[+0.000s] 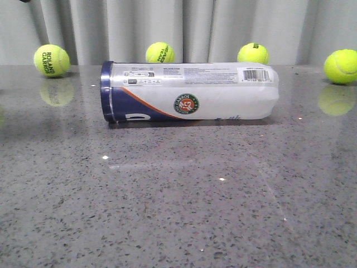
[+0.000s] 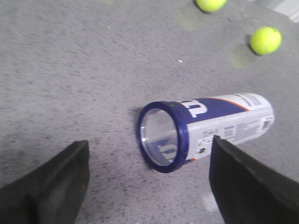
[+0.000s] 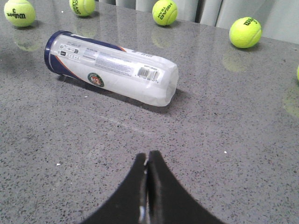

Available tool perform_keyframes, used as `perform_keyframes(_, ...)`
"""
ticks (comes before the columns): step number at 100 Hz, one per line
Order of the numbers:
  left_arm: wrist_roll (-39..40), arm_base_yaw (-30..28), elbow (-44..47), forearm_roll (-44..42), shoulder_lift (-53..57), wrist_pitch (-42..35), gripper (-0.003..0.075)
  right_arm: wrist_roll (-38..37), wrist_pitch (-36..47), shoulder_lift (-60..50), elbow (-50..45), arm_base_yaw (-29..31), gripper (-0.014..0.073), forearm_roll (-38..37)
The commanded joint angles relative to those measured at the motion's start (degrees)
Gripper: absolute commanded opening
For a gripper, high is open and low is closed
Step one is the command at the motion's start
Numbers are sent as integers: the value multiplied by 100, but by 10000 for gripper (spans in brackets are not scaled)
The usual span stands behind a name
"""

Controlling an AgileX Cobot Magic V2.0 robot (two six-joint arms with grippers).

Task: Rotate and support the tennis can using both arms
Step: 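Move the left gripper to the can's navy end and grip its rim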

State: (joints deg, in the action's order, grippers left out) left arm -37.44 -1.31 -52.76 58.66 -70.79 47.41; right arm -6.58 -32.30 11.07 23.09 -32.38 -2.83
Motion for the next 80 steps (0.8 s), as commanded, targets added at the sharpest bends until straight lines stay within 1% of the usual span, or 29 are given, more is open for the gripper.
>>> perform_keyframes(1, -410, -2, -261, 841, -205, 324, 514, 11, 463, 47, 140, 26, -59, -76)
perform_keyframes(18, -815, -2, -449, 1506, -952, 1017, 514, 11, 463, 47, 140, 26, -59, -76)
perform_keyframes(31, -1306, -2, -463, 2264, -1479, 1450, 514, 11, 463, 47, 140, 26, -59, -76)
perform_keyframes(40, -1478, -2, -463, 2623, -1770, 1788, 514, 11, 463, 47, 140, 26, -59, -76)
perform_keyframes(52, -1602, 66, -463, 2865, -2075, 2118, 514, 11, 463, 47, 140, 26, -59, -76)
perform_keyframes(80, -1635, 603, -581, 2919, -2524, 2107, 514, 11, 458, 47, 140, 26, -59, -76)
